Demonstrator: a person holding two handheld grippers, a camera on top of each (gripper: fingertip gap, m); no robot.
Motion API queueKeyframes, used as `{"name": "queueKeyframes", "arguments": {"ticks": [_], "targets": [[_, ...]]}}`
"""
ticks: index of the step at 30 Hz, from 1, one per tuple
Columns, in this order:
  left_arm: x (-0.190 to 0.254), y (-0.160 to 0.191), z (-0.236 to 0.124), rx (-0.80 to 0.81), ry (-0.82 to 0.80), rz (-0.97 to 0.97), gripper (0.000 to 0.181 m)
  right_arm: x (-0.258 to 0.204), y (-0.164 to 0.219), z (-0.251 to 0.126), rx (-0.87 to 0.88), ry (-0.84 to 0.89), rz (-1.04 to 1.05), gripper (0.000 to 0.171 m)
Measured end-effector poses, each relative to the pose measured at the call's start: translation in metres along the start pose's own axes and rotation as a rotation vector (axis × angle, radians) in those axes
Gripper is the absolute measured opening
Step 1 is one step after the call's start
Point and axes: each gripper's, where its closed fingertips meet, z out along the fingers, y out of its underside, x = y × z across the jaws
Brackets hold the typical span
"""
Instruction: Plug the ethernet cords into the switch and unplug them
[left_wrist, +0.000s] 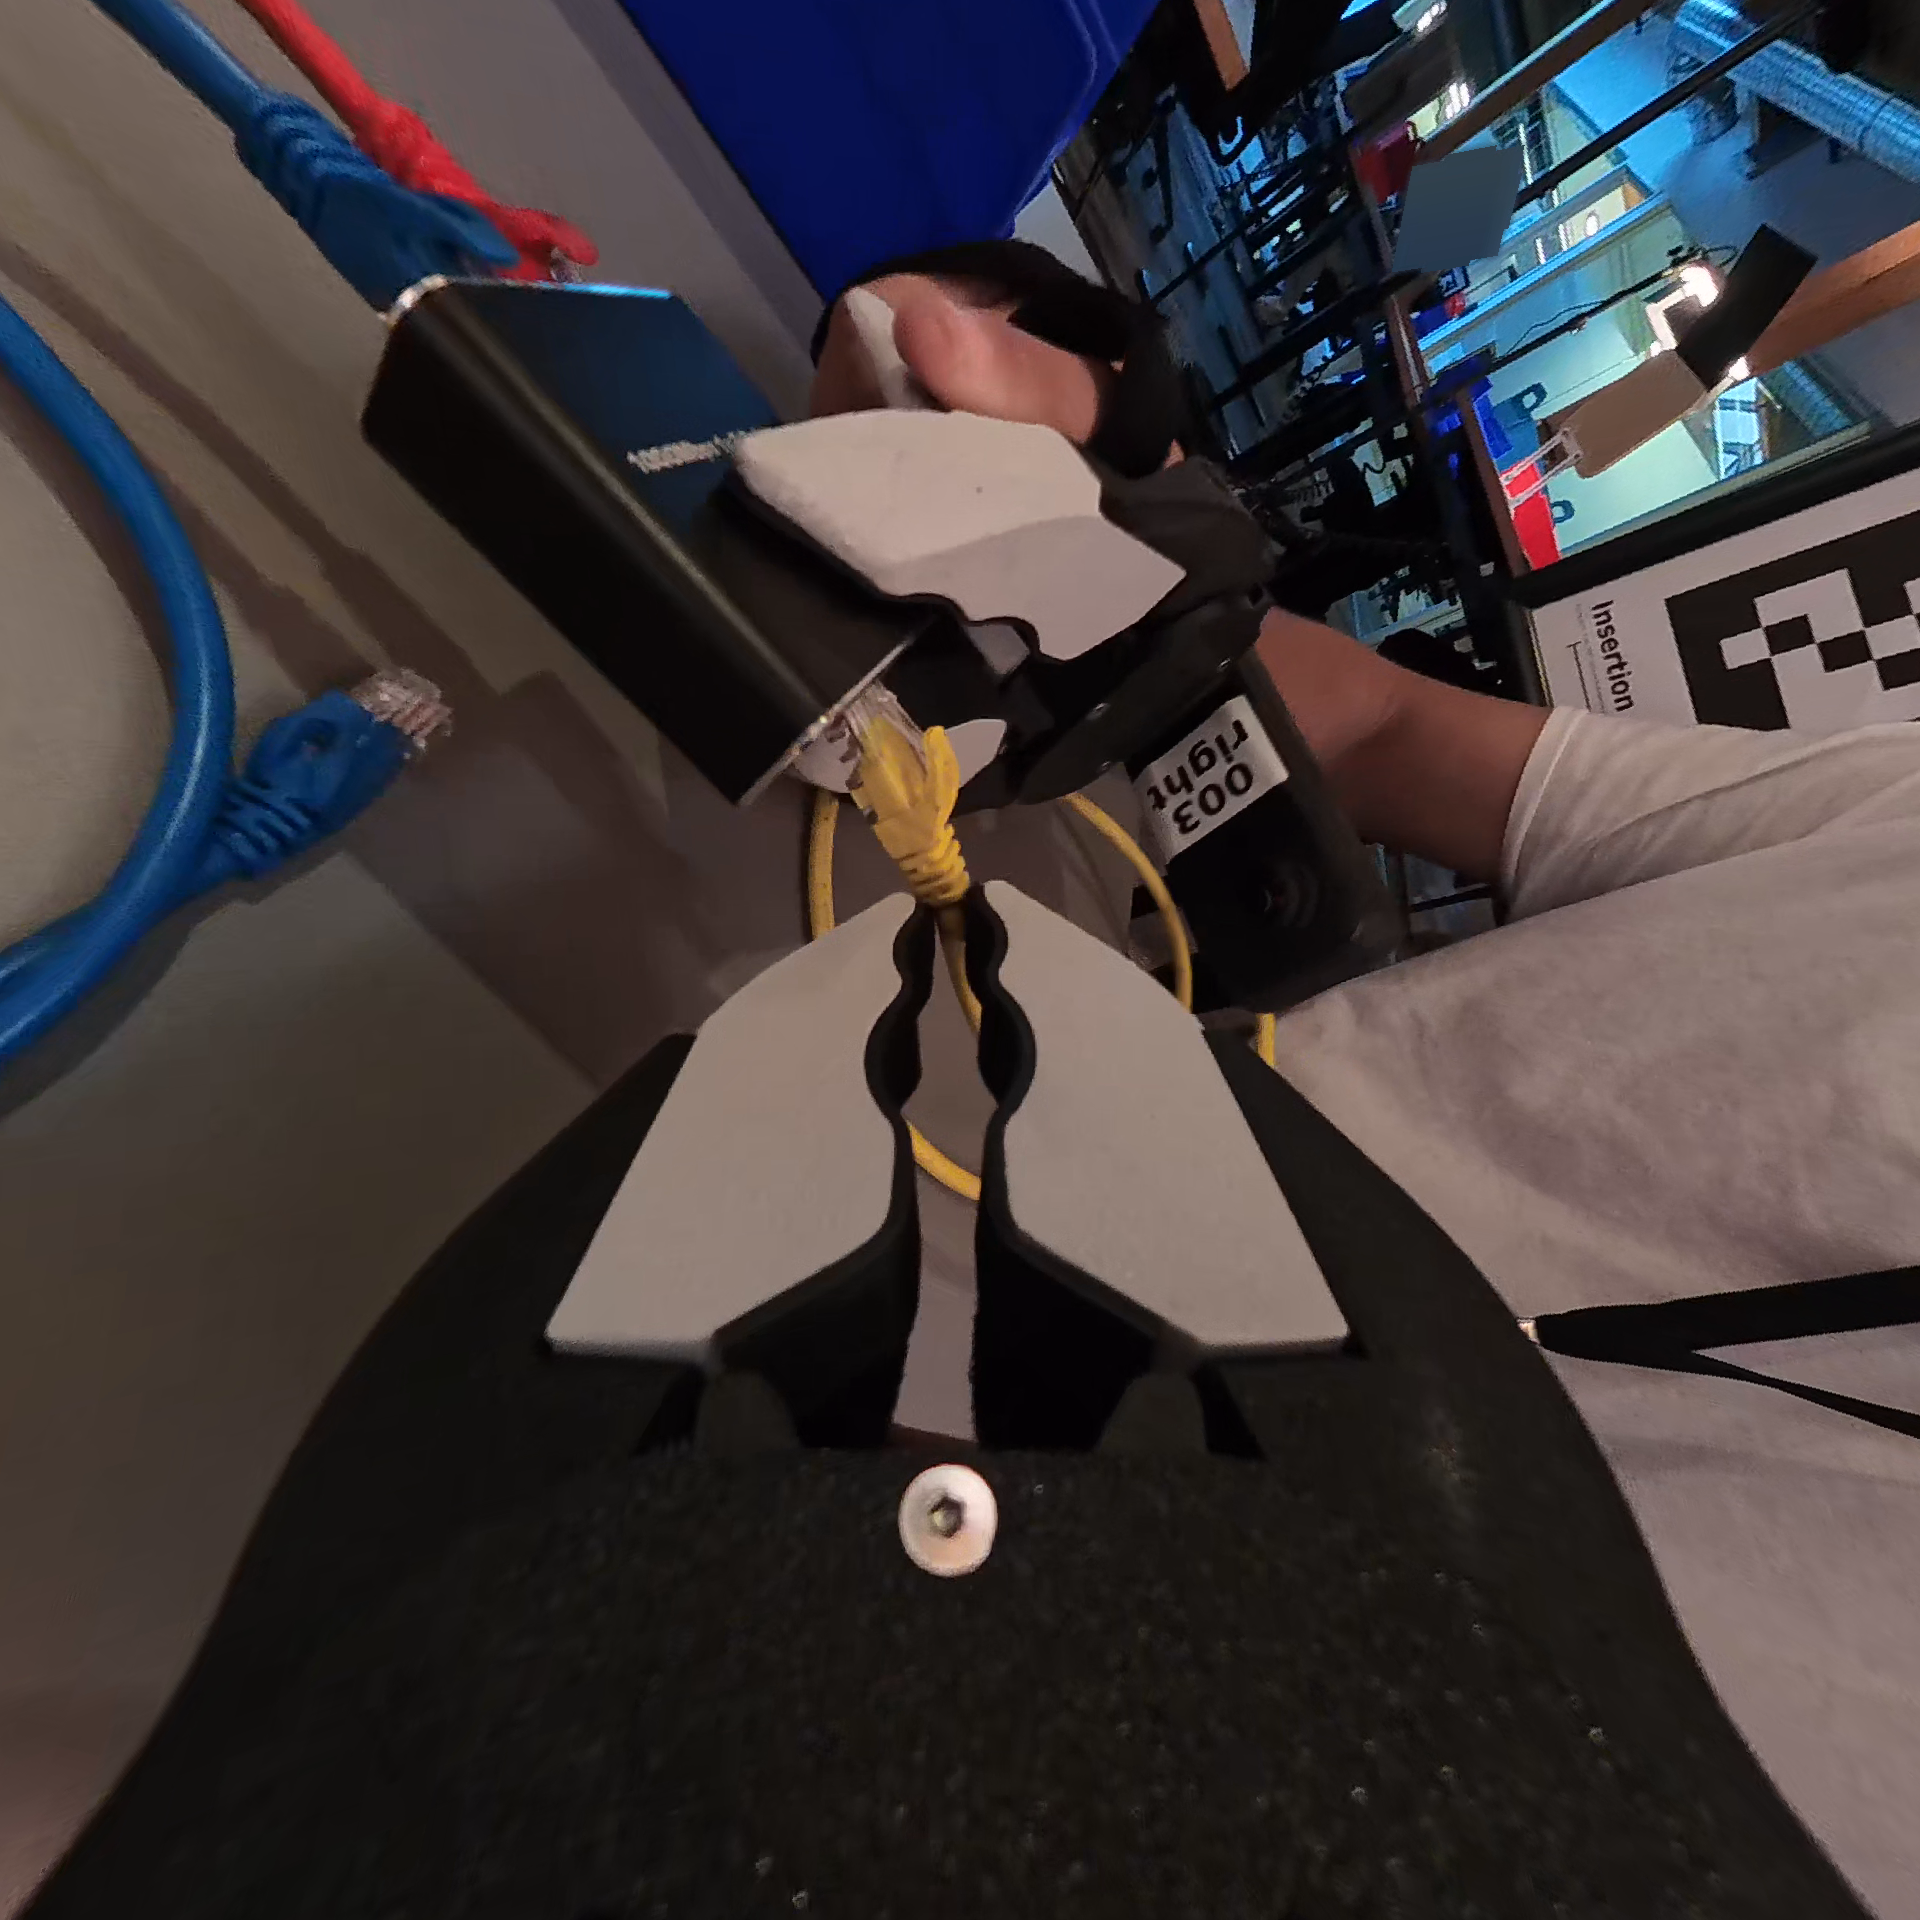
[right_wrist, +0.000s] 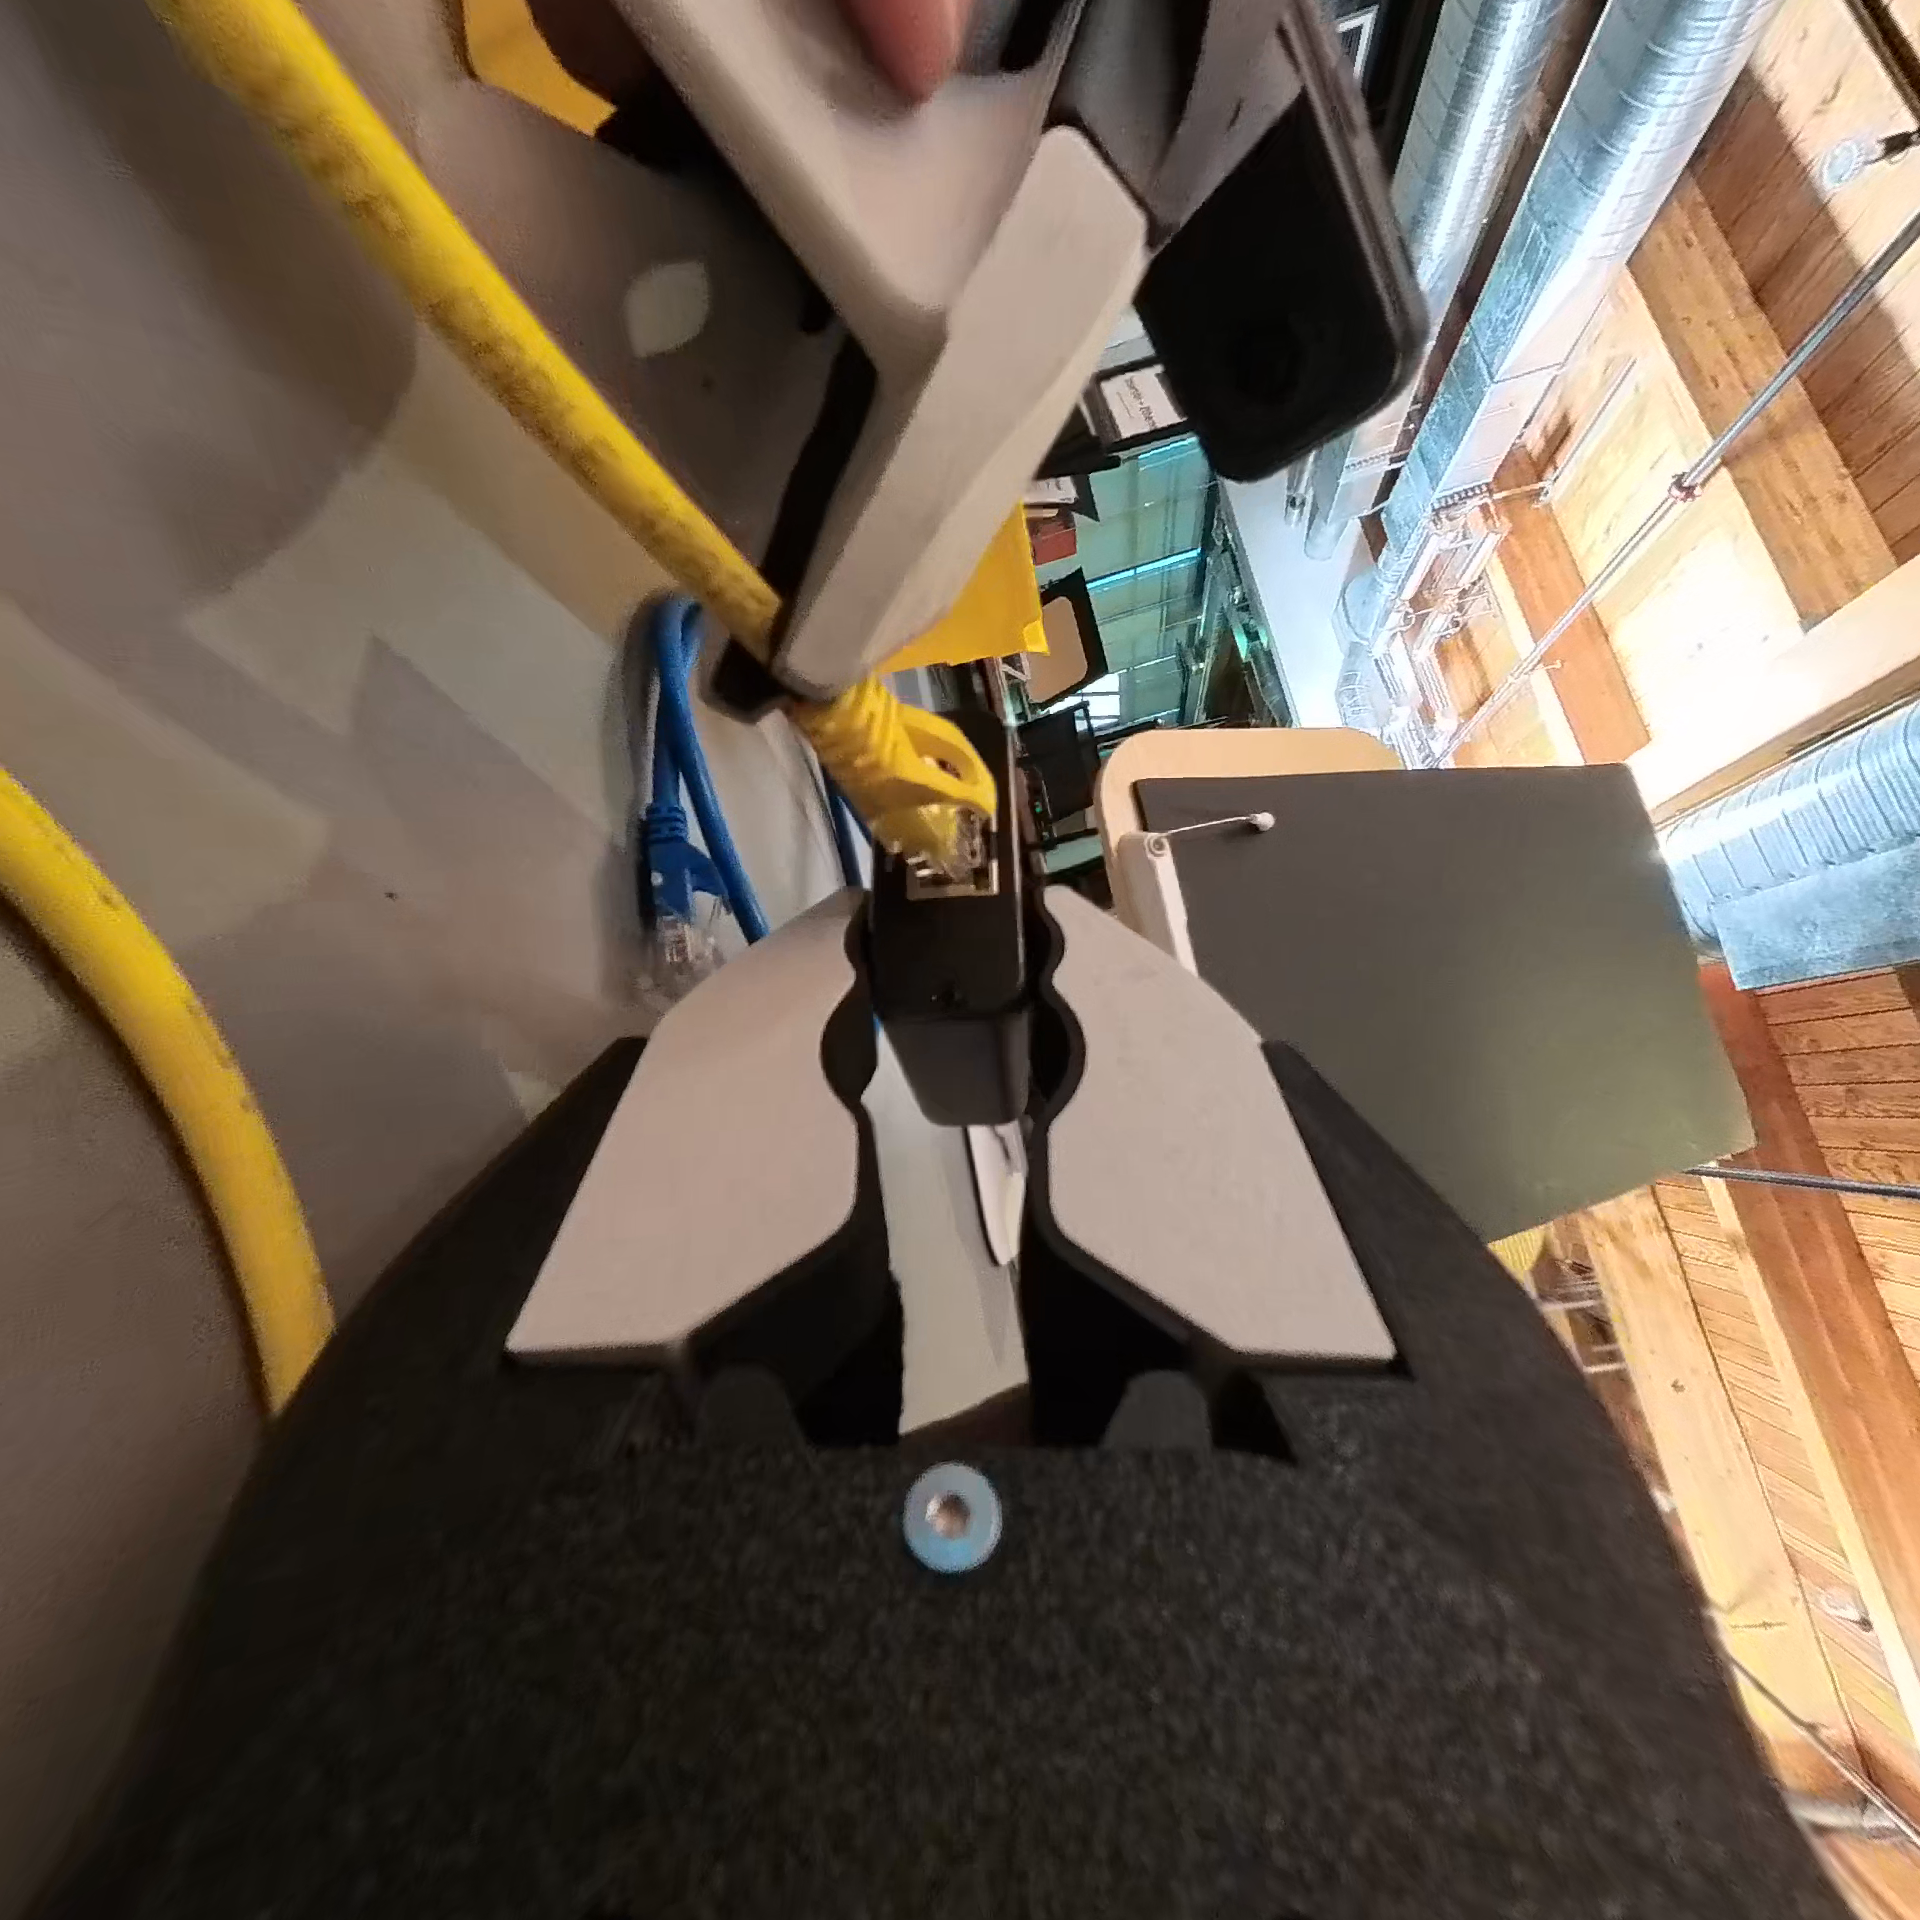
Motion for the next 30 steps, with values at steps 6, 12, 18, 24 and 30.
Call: {"name": "queueKeyframes", "arguments": {"ticks": [6, 12, 18, 24, 30], "targets": [[-0.002, 0.005, 0.008, -0.029, -0.013, -0.001, 0.006, -0.01, 0.008, 0.007, -0.061, -0.036, -0.049, 0.026], [0.003, -0.002, 0.007, 0.022, 0.031, -0.04, 0.005, -0.004, 0.01, 0.005, -0.085, 0.0, -0.072, 0.026], [0.001, -0.008, 0.0, 0.049, 0.046, -0.083, 0.004, -0.003, 0.005, 0.001, -0.076, 0.04, -0.135, 0.026], [-0.005, -0.012, -0.003, 0.053, -0.001, -0.04, 0.005, -0.004, 0.004, 0.0, -0.078, 0.041, -0.139, 0.026], [0.002, -0.033, -0.022, 0.181, -0.126, 0.073, 0.014, 0.006, 0.019, 0.011, -0.129, 0.025, -0.021, 0.027]]}}
